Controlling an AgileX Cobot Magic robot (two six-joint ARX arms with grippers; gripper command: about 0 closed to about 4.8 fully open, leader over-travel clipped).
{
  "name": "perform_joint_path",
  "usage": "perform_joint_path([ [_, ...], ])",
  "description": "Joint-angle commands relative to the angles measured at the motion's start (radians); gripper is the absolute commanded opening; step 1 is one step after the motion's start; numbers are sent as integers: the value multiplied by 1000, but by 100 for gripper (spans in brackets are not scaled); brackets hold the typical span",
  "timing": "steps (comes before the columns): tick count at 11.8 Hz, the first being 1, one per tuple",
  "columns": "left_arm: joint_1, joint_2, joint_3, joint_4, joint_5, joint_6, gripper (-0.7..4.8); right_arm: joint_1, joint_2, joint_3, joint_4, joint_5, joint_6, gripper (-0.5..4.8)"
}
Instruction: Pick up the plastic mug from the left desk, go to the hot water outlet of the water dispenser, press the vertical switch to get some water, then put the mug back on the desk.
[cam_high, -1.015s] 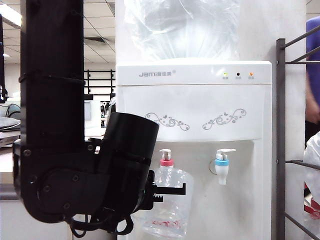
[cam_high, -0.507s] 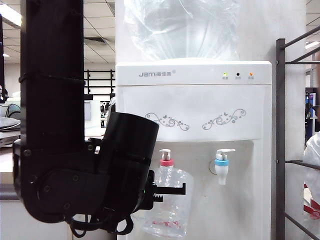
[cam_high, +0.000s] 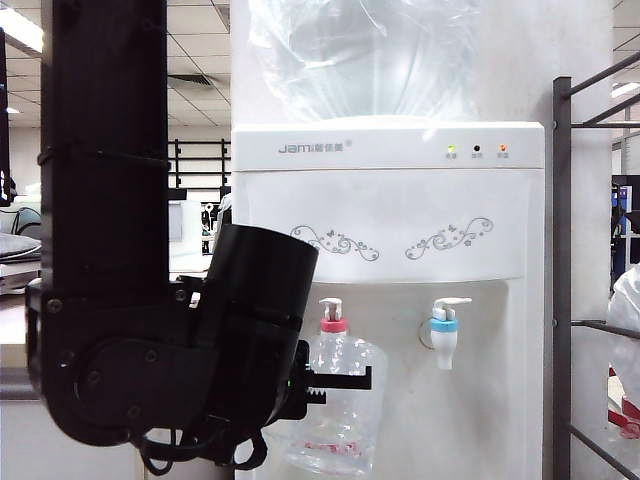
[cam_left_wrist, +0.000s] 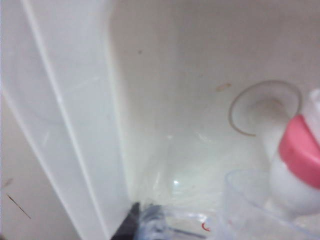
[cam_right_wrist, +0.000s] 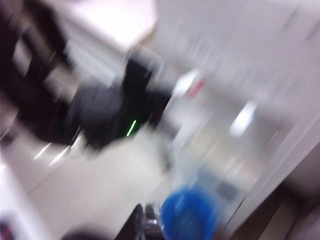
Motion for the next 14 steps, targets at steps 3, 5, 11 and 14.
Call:
perform_joint_path([
  [3, -1, -8, 7, 26, -5, -7, -5, 1, 146, 5, 132, -39, -11, -1],
  [5, -1, -8, 7, 26, -5, -7, -5, 1, 204, 5, 116, -93, -11, -1],
  [11, -1, -8, 7, 26, -5, -7, -5, 1, 296, 5, 117, -97, 6, -1],
  [14, -1, -8, 7, 26, -5, -11, -5, 1, 296, 5, 118, -98, 5, -1],
])
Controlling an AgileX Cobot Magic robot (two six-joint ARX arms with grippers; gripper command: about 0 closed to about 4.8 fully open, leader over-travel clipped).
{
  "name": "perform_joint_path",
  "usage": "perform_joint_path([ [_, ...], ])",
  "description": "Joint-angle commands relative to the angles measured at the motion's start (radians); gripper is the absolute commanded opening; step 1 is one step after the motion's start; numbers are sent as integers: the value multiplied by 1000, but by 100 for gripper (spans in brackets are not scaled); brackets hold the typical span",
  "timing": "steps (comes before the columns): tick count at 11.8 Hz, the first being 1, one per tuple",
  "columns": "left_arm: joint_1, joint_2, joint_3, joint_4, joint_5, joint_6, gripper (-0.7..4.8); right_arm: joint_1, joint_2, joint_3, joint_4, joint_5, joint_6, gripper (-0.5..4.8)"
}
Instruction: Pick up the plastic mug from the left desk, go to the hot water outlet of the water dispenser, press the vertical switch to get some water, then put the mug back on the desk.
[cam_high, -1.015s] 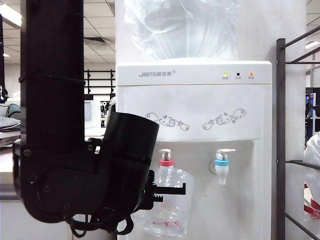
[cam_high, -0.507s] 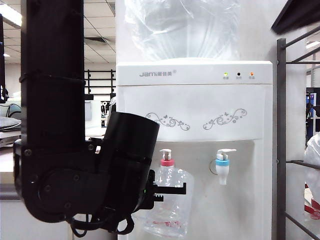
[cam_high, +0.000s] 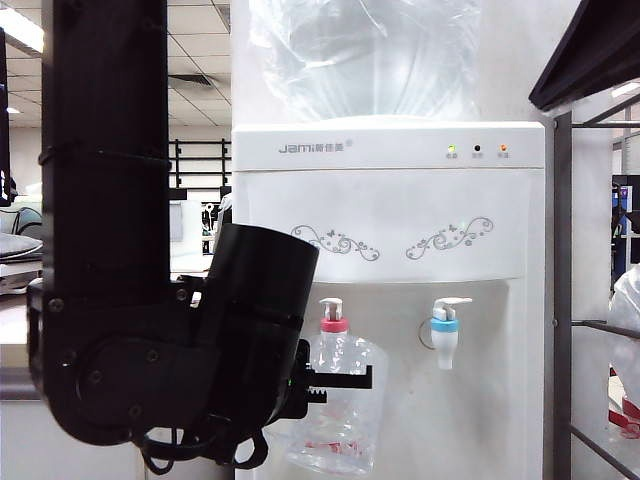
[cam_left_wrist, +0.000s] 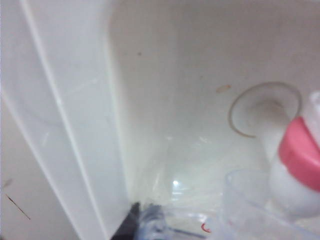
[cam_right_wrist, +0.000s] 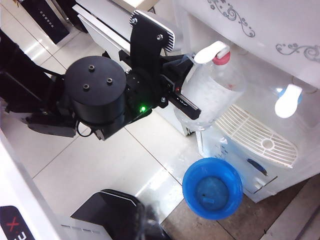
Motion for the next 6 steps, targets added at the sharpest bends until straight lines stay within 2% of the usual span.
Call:
perform_joint_path([
  [1, -4, -8, 4, 26, -8, -10, -5, 1, -3, 4, 14, -3, 2, -1],
  [6, -42, -8, 0, 4, -87, -15, -5, 1, -3, 4, 13, -3, 2, -1],
])
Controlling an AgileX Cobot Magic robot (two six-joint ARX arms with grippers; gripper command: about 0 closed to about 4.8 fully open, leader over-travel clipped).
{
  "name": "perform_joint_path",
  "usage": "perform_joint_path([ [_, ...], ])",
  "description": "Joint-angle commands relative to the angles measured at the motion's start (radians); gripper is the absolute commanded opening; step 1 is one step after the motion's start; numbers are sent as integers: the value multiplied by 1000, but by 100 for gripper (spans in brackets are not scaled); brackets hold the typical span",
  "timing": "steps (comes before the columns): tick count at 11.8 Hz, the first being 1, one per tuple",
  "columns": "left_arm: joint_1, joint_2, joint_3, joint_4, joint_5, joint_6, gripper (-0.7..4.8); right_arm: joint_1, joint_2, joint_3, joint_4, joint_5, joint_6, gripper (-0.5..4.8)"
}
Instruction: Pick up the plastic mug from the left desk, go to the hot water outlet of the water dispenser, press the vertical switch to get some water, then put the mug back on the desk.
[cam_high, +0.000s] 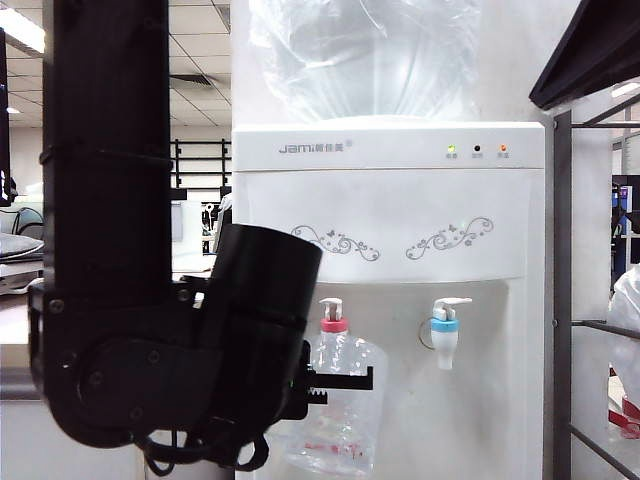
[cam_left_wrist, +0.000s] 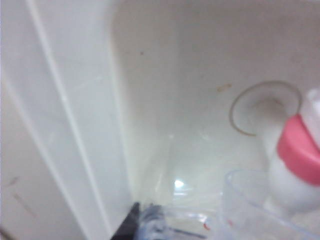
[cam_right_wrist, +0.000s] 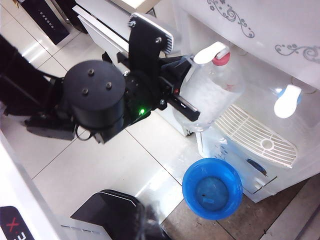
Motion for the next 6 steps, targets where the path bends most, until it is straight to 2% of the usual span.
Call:
perform_joint_path([
  [1, -46, -8, -5, 9, -67, -30, -5, 1, -2, 4, 14, -3, 2, -1],
  [6, -122, -8, -31, 44, -62, -27, -5, 1, -2, 4, 14, -3, 1, -1],
])
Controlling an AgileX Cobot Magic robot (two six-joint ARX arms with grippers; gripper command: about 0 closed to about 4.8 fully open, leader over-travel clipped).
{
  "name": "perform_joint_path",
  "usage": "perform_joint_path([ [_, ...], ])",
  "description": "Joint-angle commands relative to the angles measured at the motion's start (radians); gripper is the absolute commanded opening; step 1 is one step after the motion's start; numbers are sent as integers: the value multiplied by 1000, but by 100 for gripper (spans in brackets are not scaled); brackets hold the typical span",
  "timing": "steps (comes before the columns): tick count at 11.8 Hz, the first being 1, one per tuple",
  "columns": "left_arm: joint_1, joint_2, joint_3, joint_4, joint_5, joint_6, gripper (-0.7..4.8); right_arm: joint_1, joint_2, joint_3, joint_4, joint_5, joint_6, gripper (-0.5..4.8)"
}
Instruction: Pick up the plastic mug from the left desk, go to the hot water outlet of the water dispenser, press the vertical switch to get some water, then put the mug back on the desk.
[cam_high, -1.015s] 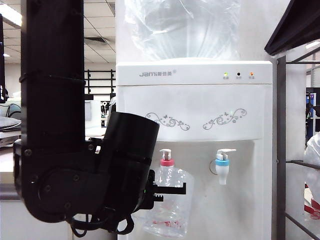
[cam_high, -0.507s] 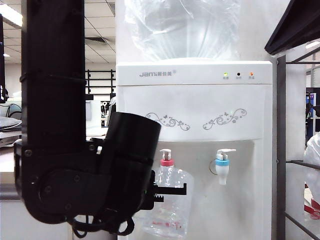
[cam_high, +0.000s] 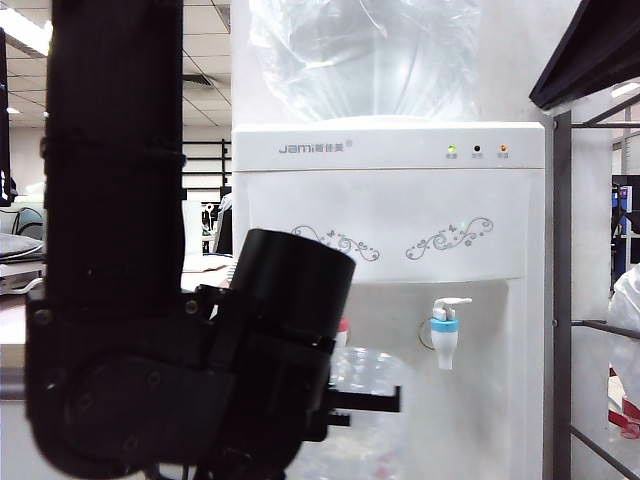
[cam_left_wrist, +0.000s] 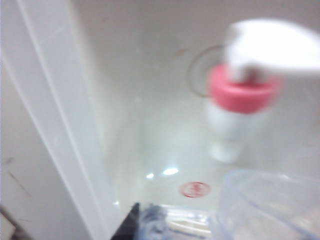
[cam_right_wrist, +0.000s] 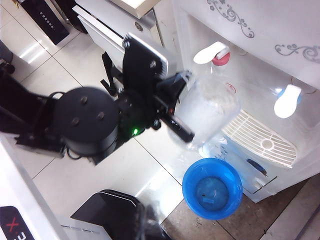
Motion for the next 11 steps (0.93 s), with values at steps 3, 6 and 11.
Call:
perform_joint_path([
  [3, -55, -9, -48, 146, 21, 35, -5, 0, -2, 5, 13, -2, 1, -1],
  [6, -79, -29, -109, 225, -7, 61, -5, 0, -2, 4, 13, -3, 1, -1],
  [11, -64, -158, -203, 224, -44, 145, -5, 0, -2, 4, 13, -3, 1, -1],
])
